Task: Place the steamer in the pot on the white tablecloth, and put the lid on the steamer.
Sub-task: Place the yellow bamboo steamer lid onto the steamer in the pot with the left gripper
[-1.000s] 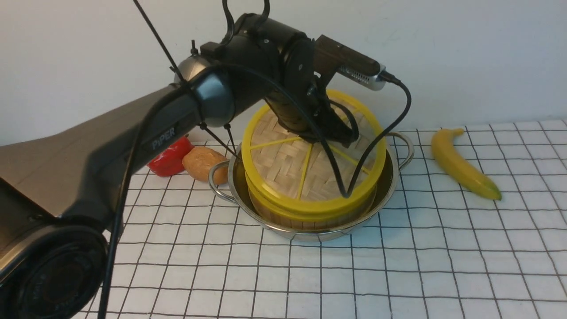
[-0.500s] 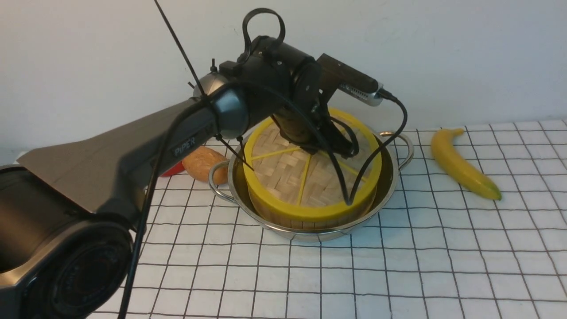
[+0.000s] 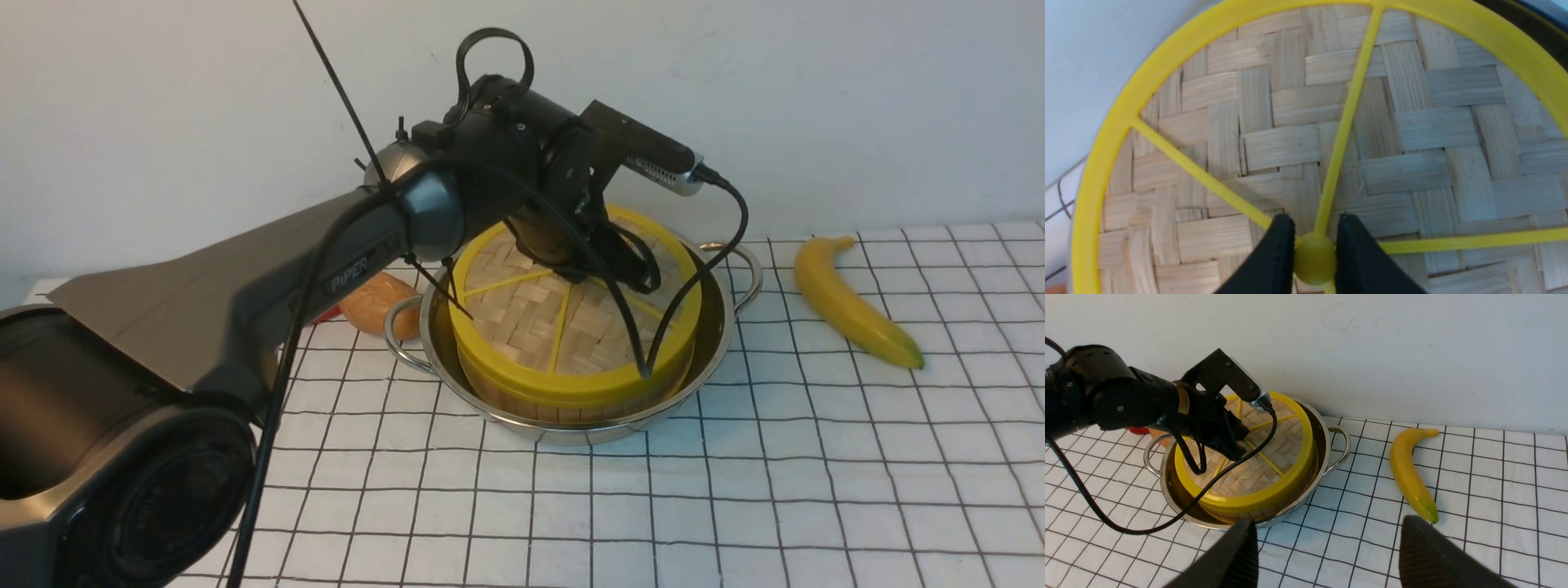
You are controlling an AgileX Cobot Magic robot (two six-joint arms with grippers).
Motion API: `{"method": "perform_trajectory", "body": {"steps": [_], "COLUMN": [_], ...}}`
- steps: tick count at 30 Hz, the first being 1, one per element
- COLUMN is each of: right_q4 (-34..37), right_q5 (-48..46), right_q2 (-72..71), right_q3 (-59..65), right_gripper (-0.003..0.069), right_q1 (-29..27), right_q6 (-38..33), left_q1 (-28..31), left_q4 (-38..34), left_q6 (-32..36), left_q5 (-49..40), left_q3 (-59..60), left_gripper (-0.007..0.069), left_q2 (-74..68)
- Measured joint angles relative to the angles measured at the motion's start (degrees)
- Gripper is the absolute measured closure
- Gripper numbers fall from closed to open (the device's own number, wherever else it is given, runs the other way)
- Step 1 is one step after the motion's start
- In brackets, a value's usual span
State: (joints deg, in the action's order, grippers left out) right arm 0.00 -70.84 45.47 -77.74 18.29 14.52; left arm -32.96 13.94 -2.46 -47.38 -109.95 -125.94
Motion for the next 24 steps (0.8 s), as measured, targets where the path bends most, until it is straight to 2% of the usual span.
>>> {"method": "perform_trajectory", "body": {"steps": [13,16,17,18,19,23,24], "right_q4": [0.0,0.0,0.0,0.0,0.0,0.0,0.0], "right_q5": [0.0,0.0,0.0,0.0,0.0,0.0,0.0], "right_q2": [0.0,0.0,0.0,0.0,0.0,0.0,0.0], "right_q3": [0.0,0.0,0.0,0.0,0.0,0.0,0.0], "right_gripper": [0.0202,0.0202,0.0202,0.0202,0.0202,0.0202,0.0202], "right_q1": [0.0,0.0,0.0,0.0,0.0,0.0,0.0], "right_q6": [0.0,0.0,0.0,0.0,0.0,0.0,0.0], "left_q1": [0.0,0.0,0.0,0.0,0.0,0.0,0.0], "left_q4": [0.0,0.1,0.3,0.6,0.6,1.6,1.6], "left_q6": [-0.4,-0.4,-0.4,-0.4,-0.4,-0.4,-0.4], "left_q5": [-0.2,-0.2,-0.2,-0.2,-0.3,-1.2,-1.3], "left_q3": [-0.1,-0.1,-0.1,-0.2,-0.2,-1.3,-1.4], "left_gripper": [0.0508,0.0482,0.0463,0.0394,0.0386,0.0169,0.0169], "left_q2": [-0.1,-0.1,-0.1,-0.1,-0.1,-0.1,-0.1]}}
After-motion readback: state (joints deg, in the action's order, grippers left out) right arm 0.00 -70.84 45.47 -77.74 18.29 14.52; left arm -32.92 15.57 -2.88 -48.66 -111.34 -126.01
